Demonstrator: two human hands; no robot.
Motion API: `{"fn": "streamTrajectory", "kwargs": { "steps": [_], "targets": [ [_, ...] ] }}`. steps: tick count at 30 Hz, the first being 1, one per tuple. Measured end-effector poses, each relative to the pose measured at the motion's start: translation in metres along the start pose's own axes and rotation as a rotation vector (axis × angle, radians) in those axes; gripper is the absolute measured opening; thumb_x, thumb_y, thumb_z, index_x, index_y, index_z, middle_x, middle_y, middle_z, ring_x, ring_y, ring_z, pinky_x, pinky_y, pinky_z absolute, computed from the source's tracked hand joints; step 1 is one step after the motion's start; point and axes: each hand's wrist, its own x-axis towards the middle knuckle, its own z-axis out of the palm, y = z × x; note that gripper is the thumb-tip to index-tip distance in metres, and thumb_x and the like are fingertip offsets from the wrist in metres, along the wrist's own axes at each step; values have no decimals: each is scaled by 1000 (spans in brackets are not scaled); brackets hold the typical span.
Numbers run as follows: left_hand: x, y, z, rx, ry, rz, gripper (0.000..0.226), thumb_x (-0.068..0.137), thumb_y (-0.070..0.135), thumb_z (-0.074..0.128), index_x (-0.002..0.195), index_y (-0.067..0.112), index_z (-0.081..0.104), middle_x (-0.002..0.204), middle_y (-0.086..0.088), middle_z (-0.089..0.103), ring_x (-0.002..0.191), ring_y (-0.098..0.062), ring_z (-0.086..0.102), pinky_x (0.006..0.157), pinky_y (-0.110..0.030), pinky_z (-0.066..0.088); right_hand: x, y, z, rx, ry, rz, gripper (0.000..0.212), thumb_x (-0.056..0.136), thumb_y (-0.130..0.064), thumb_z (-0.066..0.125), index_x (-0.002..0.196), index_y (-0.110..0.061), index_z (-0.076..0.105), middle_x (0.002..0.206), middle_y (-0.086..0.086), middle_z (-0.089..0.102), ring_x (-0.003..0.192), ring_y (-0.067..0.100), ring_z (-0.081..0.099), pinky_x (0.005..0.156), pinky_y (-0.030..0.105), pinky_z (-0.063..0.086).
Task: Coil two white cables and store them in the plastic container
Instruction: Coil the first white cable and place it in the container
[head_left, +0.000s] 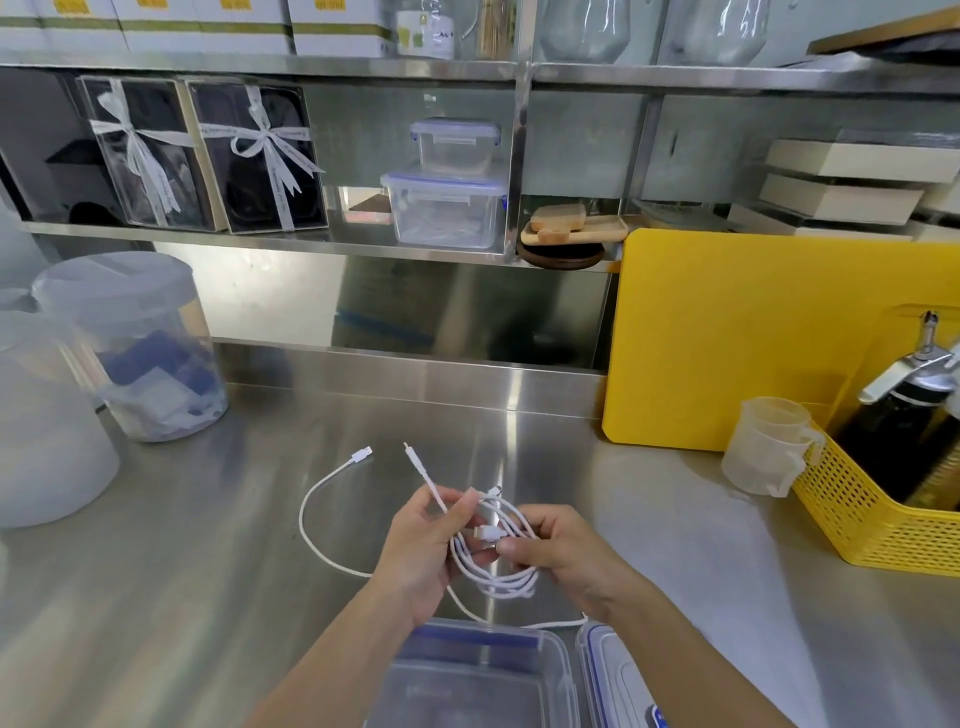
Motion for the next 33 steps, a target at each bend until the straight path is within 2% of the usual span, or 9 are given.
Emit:
{"fn": "streamTrajectory", "kwargs": {
  "steps": [5,8,10,13,15,21,25,30,33],
  "targets": [
    [7,4,-3,34,-47,-77,47,85,39,53,91,-5,68,78,-19,71,67,-27,66,65,-37,58,1,8,0,268,38,-27,22,68,-20,75,85,-6,72,73,14,62,63,19,53,59,23,47],
    [6,9,-8,-27,-149,-74,50,96,33,39,91,-5,69,74,-17,71,66,-24,67,68,-38,58,-1,5,-3,191,71,-52,8,79,-5,64,83,-6,71,61,6,60,54,11,51,54,19,46],
    [4,9,-4,33,-125,-89,45,99,27,36,84,-3,66,59,-9,68,50,-15,63,60,-34,57,-2,2,-1,126,62,-56,11,83,0,60,83,-5,69,60,3,59,53,10,52,54,18,46],
    [8,1,-1,282,115,-44,31,96,25,46,74,4,54,51,-7,57,35,-12,50,39,-25,47,-2,-3,9,-73,37,-64,8,85,-4,61,83,-8,69,63,-1,61,56,7,54,60,19,47],
    [13,-1,-5,581,191,91,33,96,31,45,71,10,47,57,-7,51,37,-9,48,40,-23,43,-1,-2,18,-147,36,-60,14,85,-4,61,75,-13,66,56,-12,60,54,1,52,61,17,46],
    [8,21,-6,1046,-103,49,82,80,76,15,58,6,52,53,-10,50,39,-15,46,52,-26,41,-4,3,26,-53,54,-98,20,83,-1,62,70,-15,66,51,-12,59,53,2,52,59,15,47],
    [2,37,-6,1012,-303,5,81,68,78,17,57,11,62,43,0,43,35,-10,45,49,-22,43,-7,2,28,103,65,-120,6,71,-14,67,75,-12,71,54,-7,62,54,6,52,59,19,48],
    [7,33,-13,925,-247,153,72,73,70,24,46,11,56,34,3,54,37,-5,53,53,-13,42,-6,2,22,138,243,-84,10,82,-6,62,81,-8,71,57,-1,56,56,9,50,53,19,46],
    [8,32,-18,853,-332,134,78,70,82,30,45,13,56,33,4,54,36,-5,52,53,-14,42,-7,4,25,110,312,-91,11,83,-5,63,83,-10,73,84,-1,59,67,11,56,56,21,49]
  ]
}}
